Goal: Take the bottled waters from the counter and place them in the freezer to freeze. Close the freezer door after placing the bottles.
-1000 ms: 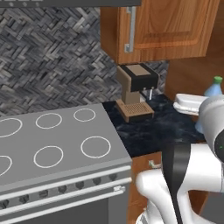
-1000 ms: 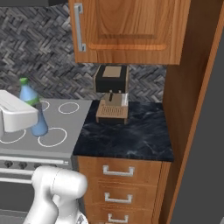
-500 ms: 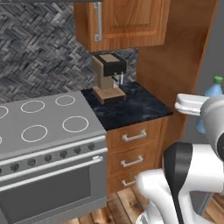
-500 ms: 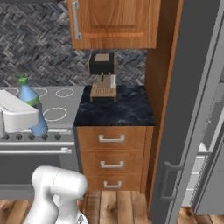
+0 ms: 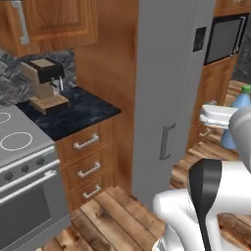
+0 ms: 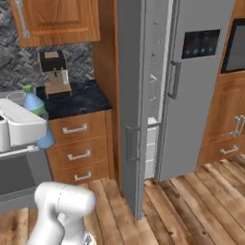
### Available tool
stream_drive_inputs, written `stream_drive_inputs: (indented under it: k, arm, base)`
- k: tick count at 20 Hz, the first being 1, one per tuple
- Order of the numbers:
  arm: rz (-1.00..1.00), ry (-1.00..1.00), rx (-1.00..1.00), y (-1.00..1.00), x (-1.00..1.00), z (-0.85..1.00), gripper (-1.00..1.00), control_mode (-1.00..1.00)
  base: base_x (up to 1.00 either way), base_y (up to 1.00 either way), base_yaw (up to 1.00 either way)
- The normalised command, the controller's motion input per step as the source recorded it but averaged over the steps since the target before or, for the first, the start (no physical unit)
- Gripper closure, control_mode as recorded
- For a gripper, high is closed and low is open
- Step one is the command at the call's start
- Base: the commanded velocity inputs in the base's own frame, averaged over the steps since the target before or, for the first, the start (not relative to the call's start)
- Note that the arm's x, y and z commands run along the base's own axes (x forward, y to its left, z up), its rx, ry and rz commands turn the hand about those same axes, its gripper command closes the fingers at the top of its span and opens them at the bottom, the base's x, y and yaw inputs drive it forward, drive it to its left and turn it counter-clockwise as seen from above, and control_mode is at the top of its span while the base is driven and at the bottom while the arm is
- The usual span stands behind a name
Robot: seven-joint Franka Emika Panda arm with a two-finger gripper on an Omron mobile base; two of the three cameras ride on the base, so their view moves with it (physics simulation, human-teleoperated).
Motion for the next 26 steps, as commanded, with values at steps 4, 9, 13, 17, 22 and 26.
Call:
stream_drive_inputs:
  k: [4,9,13,17,22,26]
  arm:
    - [0.0,0.0,0.0,0.0,0.0,0.0,1.0,1.0]
    - [0.0,0.0,0.0,0.0,0.0,0.0,1.0,1.0]
    - [0.0,0.0,0.0,0.0,0.0,0.0,1.0,1.0]
    - [0.0,0.0,0.0,0.0,0.0,0.0,1.0,1.0]
    - [0.0,0.0,0.0,0.0,0.0,0.0,1.0,1.0]
    - [0.0,0.0,0.0,0.0,0.0,0.0,1.0,1.0]
  base:
    - [-0.13,-0.54,-0.73]
    - [0.07,-0.5,-0.76]
    - [0.16,-0.35,-0.46]
    - [0.34,-0.09,-0.09]
    - [0.85,-0.03,-0.04]
    - [0.77,-0.1,0.03]
